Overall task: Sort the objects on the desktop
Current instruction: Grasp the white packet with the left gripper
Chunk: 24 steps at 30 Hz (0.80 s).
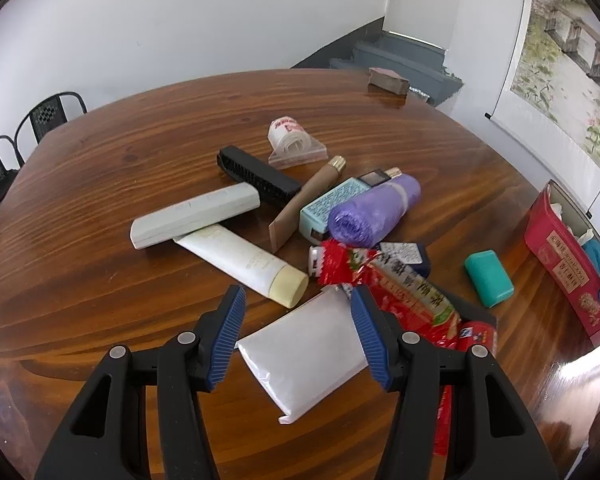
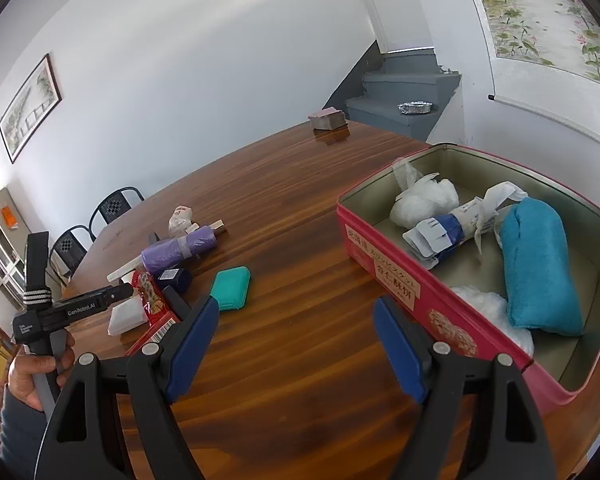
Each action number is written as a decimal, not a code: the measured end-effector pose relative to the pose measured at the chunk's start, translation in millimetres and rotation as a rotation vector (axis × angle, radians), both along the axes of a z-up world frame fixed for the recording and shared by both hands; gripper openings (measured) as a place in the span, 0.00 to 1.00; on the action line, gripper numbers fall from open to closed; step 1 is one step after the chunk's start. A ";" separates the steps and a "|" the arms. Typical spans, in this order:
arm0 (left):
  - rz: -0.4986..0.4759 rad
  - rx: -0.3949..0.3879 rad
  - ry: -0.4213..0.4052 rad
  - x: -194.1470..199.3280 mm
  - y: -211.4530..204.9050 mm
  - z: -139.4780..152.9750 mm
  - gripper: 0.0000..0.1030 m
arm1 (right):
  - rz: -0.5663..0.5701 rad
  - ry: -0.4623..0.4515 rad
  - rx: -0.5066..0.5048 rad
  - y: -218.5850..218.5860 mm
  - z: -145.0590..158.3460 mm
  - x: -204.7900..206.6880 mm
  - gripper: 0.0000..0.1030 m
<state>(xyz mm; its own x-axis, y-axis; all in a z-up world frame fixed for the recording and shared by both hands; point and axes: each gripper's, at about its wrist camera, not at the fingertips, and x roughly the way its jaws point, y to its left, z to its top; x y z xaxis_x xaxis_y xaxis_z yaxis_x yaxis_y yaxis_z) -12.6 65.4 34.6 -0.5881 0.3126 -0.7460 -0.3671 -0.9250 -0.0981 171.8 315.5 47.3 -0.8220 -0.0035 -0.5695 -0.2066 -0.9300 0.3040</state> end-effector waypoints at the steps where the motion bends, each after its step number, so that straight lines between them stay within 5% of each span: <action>1: -0.003 0.008 -0.011 -1.4 -2.1 -2.1 0.57 | 0.001 -0.002 -0.001 -0.4 -0.4 -0.6 0.80; 14: -0.083 0.059 -0.056 0.6 -11.9 -13.5 0.57 | 0.019 -0.016 -0.007 -8.8 -5.5 -4.8 0.80; 24: -0.166 -0.004 -0.038 40.2 -3.8 -7.9 0.57 | 0.028 -0.015 -0.012 -10.3 -7.0 -4.3 0.80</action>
